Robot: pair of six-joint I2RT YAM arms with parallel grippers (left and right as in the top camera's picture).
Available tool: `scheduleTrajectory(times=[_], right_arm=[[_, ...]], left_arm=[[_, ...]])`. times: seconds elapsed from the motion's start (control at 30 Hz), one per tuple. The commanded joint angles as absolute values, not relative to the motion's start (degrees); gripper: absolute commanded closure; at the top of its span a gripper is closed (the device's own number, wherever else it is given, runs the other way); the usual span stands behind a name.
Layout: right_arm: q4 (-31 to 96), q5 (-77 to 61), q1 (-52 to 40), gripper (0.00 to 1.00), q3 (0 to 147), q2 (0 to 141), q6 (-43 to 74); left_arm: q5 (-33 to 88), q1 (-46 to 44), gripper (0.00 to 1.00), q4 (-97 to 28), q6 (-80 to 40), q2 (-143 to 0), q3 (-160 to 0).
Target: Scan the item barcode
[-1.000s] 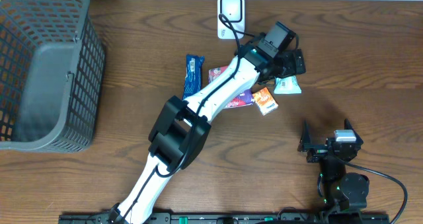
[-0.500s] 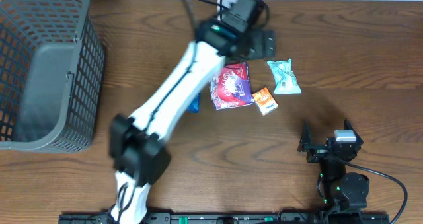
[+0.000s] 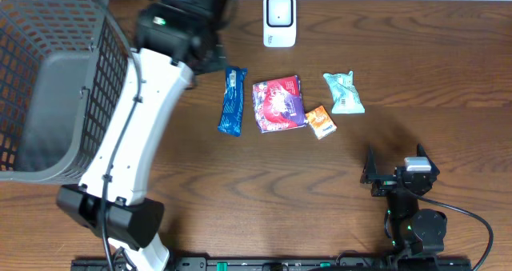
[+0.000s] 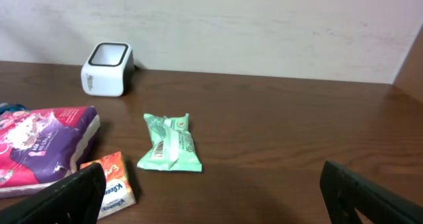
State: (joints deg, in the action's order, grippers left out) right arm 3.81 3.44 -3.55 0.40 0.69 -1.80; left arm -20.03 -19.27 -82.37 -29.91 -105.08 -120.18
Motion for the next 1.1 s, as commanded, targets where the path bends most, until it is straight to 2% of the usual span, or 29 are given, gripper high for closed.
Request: scheduleTrajectory(times=[0.0, 0.3, 1.07], right_arm=[[4.03, 3.53, -3.31, 0.01, 0.3, 0.38, -2.22], [4.03, 3.55, -3.31, 0.01, 0.3, 0.38, -2.24], [3.09, 3.33, -3.31, 0.01, 0.32, 0.38, -1.98]], left_arm=[[-22.98, -14.28, 0.02, -85.27, -29.41, -105.23, -118.17], [-19.77, -7.31, 0.02, -86.74, -29.39, -105.23, -116.05], [-19.79, -7.03, 0.02, -86.74, -29.39, -105.23, -116.05]])
